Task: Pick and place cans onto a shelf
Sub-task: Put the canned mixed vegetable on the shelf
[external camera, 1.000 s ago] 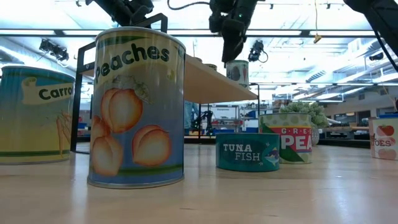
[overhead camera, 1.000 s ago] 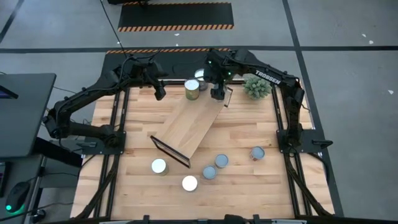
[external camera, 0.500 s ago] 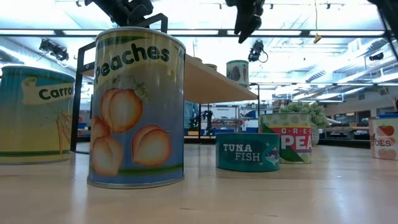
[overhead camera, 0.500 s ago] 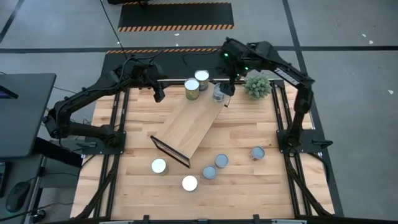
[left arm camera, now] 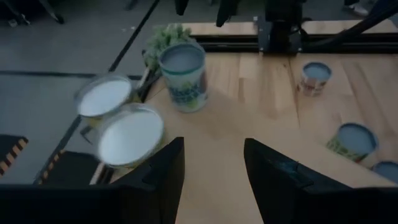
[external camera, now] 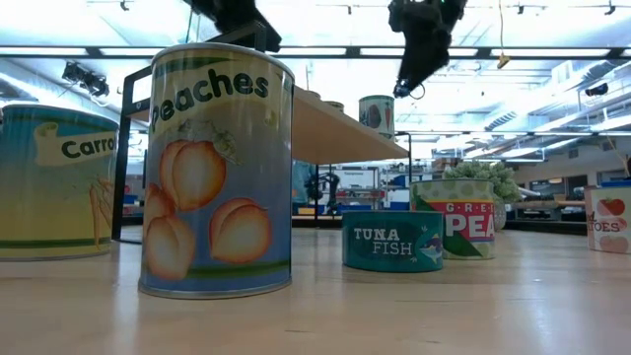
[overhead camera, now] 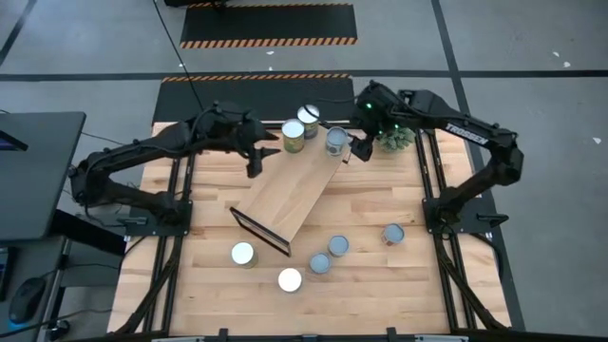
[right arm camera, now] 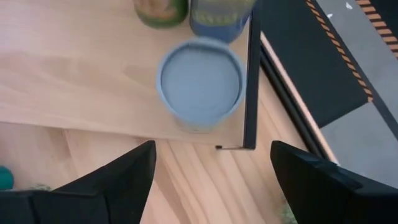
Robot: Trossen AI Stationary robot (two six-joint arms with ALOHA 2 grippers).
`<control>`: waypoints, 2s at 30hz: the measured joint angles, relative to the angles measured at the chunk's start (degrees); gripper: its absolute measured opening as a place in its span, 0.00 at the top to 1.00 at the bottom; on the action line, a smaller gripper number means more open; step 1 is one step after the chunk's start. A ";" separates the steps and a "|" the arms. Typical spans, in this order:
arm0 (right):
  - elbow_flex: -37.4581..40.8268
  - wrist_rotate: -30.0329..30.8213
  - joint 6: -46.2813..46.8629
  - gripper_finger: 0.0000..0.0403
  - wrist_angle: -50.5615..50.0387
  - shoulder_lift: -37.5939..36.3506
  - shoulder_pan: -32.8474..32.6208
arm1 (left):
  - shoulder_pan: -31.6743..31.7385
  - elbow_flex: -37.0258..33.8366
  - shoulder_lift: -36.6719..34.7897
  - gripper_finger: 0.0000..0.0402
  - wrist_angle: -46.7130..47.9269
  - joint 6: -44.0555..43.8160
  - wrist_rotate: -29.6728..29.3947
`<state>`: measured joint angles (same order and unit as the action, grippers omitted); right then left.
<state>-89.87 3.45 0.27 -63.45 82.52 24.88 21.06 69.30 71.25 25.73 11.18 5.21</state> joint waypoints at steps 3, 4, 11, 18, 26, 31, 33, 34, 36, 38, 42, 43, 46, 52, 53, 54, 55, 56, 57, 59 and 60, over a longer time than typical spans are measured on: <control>4.78 -0.01 0.38 0.20 3.07 -1.96 0.00 | -1.89 2.50 2.70 0.57 -0.10 -1.14 -0.66; 6.19 -0.01 0.59 0.20 4.05 -2.48 0.00 | -2.38 3.55 3.71 0.57 -0.08 -1.43 -1.07; 14.36 0.01 0.18 0.20 12.99 -4.80 0.00 | -4.53 10.74 11.78 0.57 0.09 -1.51 -3.62; 20.29 2.78 -2.72 0.20 21.15 -6.97 0.86 | -4.98 17.34 19.89 0.57 0.35 -0.02 -6.20; 23.15 0.94 -7.34 0.20 27.94 -6.76 5.08 | -5.65 26.01 26.54 0.57 6.85 0.00 -8.17; 23.17 -1.98 -11.29 0.20 32.84 -6.69 8.42 | -5.96 27.34 27.03 0.57 7.18 0.02 -8.61; 23.17 -2.15 -12.04 0.20 33.64 -6.69 9.83 | -5.94 27.34 27.03 0.57 7.24 0.02 -8.61; 23.17 -2.38 -11.98 0.20 33.82 -6.69 10.36 | -5.82 27.34 27.03 0.57 7.22 0.02 -8.63; 23.17 -3.28 -11.34 0.20 33.12 -6.89 11.28 | -5.75 27.44 27.73 0.57 6.20 0.27 -8.66; 23.17 -3.74 -11.05 0.20 32.48 -7.25 11.49 | -5.75 27.37 28.59 0.57 5.93 0.56 -8.80; 23.17 -5.02 -9.96 0.20 30.29 -7.50 10.57 | -6.20 29.62 31.14 0.57 6.91 0.65 -9.95; 23.17 -5.03 -9.37 0.20 30.17 -7.54 10.25 | -6.23 30.35 31.71 0.57 6.97 1.09 -10.22; 23.17 -5.07 -7.26 0.20 29.95 -7.54 9.21 | -6.14 32.17 33.36 0.57 7.13 2.71 -10.41; 23.17 -4.60 -3.73 0.20 31.37 -7.56 7.00 | -5.38 34.52 37.01 0.57 7.22 6.24 -10.78; 23.39 -4.44 -3.15 0.20 31.99 -7.56 6.66 | -5.21 34.78 37.47 0.57 7.54 6.37 -10.82; 24.05 -4.17 -2.37 0.20 33.22 -7.59 6.44 | -5.08 35.24 37.94 0.57 7.30 6.28 -10.96; 24.83 -3.74 -1.61 0.20 34.22 -7.61 6.23 | -5.09 35.67 38.50 0.57 7.30 5.97 -11.07; 25.65 -3.29 -0.70 0.20 34.81 -7.61 5.88 | -5.03 36.04 38.81 0.57 7.79 5.74 -11.07; 26.27 -3.03 0.10 0.20 35.17 -7.58 5.63 | -4.94 36.41 39.17 0.57 8.53 5.70 -11.21; 27.24 -3.00 1.01 0.20 36.62 -7.58 5.18 | -4.94 37.13 39.91 0.57 8.28 5.68 -11.93; 27.71 -2.99 1.29 0.20 37.71 -7.58 4.86 | -4.94 37.22 39.93 0.57 9.01 5.68 -12.04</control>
<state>-62.16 0.46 1.56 -25.74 74.94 29.74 16.12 106.52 111.18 34.74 16.86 -6.83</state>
